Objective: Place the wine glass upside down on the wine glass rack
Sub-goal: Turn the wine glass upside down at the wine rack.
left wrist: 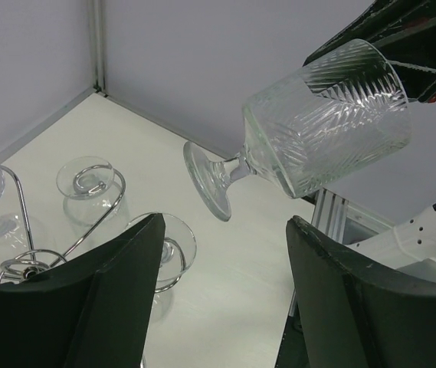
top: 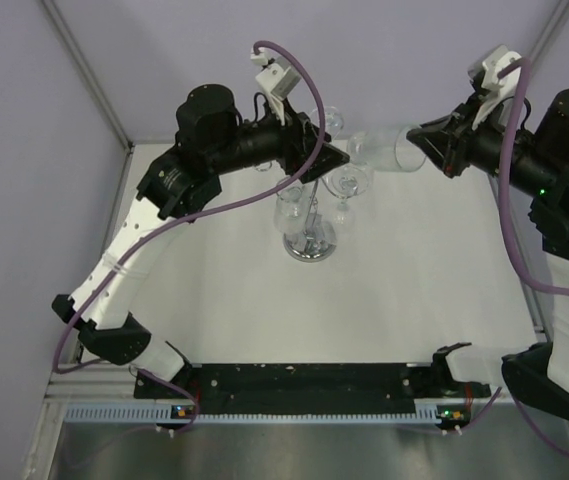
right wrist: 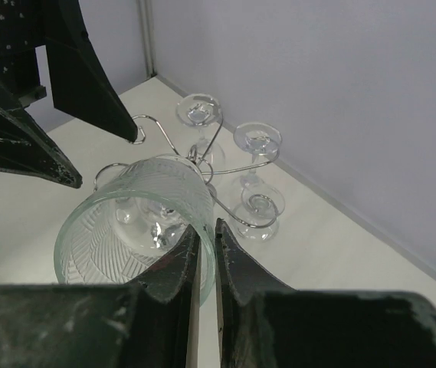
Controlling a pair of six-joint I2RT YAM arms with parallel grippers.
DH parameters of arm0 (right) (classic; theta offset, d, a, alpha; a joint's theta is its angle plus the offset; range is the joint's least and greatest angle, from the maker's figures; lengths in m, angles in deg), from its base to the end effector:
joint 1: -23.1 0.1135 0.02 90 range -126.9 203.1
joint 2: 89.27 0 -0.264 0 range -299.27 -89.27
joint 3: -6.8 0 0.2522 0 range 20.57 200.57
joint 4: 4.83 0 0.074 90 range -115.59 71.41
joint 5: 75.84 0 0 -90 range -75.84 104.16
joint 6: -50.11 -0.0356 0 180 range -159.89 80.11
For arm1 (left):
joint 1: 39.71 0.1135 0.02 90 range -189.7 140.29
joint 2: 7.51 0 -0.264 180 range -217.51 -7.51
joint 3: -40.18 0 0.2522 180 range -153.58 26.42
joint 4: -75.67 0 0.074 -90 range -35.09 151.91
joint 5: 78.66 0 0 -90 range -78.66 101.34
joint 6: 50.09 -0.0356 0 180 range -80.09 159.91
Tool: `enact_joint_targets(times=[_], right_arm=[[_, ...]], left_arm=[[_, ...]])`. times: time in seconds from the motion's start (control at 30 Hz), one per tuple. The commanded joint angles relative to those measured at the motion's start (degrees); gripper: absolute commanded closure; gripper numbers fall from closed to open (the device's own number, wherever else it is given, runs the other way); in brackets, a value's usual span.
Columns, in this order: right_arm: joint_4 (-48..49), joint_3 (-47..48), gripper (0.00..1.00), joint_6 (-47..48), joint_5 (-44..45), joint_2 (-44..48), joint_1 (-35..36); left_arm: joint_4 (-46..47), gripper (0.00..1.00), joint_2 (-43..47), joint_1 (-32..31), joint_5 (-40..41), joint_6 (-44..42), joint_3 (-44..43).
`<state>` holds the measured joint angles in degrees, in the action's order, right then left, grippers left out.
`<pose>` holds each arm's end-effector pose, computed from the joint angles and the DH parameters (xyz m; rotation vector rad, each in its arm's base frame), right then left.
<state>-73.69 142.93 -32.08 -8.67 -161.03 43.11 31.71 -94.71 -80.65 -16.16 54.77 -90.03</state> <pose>0.1390 0.0653 0.5833 -0.6904 1.5161 0.4897 0.2136 -0.2071 0.5475 0.7630 1.5256 -1.1219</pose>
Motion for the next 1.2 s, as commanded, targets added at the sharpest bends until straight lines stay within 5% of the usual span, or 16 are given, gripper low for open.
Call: enact_joint_targets(times=[0.0,0.77,1.17], right_arm=[[6.8,2.2,1.0,-1.0,-1.4,0.8,0.9],[7.2,-0.9,1.0,0.1,-0.5,2.4,0.9],[7.5,-2.0,1.0,0.7,0.2,3.4,1.0]], left_arm=[[4.7,0.32,-1.3,0.3,-1.5,1.7,0.3],[5.5,0.46,-5.3,-0.8,-3.4,4.1,-0.4],[5.1,0.68,-6.3,-1.9,-4.0,4.0,-1.2]])
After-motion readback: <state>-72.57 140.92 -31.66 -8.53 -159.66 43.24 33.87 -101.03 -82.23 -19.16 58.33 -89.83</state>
